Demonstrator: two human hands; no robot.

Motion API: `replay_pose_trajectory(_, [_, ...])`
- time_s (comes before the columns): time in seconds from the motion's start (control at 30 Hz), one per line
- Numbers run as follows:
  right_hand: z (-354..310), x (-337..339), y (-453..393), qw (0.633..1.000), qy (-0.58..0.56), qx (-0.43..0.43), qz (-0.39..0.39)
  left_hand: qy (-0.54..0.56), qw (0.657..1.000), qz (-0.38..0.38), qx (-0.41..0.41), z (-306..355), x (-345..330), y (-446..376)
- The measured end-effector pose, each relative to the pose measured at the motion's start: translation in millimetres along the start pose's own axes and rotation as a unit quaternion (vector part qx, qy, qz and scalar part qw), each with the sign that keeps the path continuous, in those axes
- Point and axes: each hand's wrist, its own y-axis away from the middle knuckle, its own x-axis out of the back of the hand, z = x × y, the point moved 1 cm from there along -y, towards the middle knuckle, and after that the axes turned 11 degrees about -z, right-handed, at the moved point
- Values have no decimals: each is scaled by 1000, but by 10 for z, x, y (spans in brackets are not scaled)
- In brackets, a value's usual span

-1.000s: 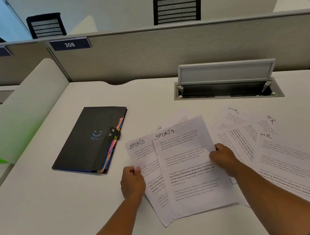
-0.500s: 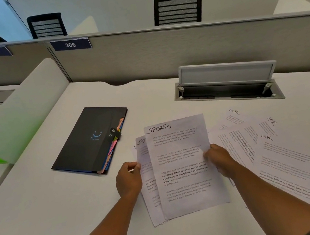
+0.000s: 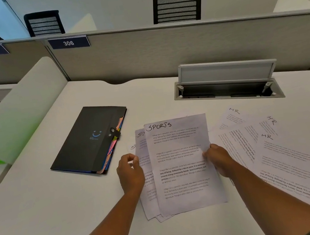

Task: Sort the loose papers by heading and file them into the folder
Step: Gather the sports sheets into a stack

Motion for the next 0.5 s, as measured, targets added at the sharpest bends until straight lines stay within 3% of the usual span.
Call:
replay_pose_trajectory(0.2, [-28,-21,-30,998,-53,5,-13,182,973,-139,13,305,-49,101])
replay_pose_trajectory(0.37, [-43,3,-10,997,-66,37,-34,255,950,-176,39,496,-95,129])
replay_pose_trajectory(0.5, [-46,29,5,997,-43,52,-23,249,951,-169,75,516,-133,46])
